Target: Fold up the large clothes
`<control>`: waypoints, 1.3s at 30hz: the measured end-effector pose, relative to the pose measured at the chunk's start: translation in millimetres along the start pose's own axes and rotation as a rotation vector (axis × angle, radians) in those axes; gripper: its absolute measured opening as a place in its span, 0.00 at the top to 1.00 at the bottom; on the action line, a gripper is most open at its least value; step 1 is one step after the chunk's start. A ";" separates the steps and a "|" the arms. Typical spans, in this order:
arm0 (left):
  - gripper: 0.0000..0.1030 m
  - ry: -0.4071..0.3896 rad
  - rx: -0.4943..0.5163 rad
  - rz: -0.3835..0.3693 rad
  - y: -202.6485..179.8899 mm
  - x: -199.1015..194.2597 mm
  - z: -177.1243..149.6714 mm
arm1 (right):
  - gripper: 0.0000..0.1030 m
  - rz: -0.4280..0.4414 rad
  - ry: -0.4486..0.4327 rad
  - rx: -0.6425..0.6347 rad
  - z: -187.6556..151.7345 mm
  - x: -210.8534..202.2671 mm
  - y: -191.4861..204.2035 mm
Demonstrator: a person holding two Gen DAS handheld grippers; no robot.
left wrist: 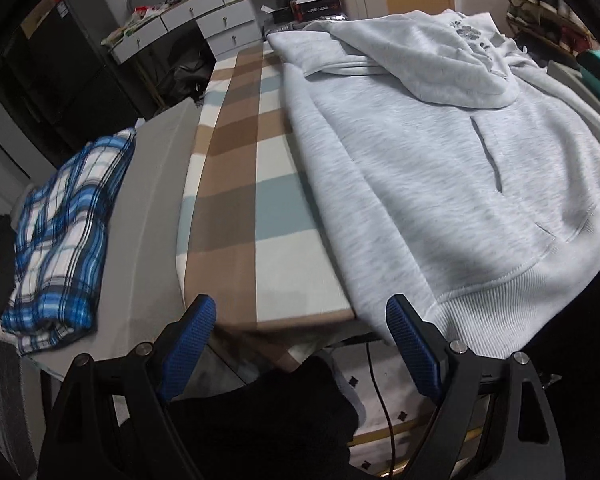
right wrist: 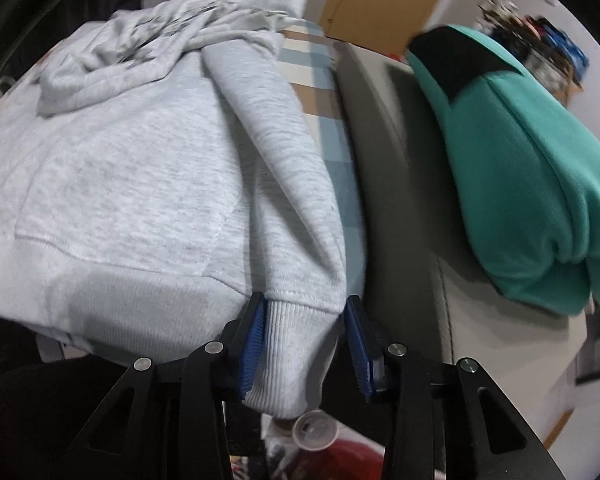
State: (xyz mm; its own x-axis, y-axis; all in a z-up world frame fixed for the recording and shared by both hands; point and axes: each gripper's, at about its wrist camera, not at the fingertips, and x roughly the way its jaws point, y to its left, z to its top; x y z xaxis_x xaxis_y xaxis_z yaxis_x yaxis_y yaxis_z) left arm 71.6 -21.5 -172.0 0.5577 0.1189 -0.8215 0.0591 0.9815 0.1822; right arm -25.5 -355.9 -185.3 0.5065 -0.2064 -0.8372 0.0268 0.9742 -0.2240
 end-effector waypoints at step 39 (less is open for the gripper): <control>0.97 0.218 -0.421 -0.720 21.4 32.4 -73.0 | 0.22 0.774 -0.567 0.155 10.3 -120.1 72.3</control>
State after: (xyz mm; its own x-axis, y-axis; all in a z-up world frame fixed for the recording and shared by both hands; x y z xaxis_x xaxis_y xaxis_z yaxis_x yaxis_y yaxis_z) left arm 30.5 14.2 -234.1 0.3284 -0.5700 -0.7532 0.0018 0.7978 -0.6029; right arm -75.6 -259.7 -95.8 0.7707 0.5315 -0.3515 -0.3957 0.8316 0.3897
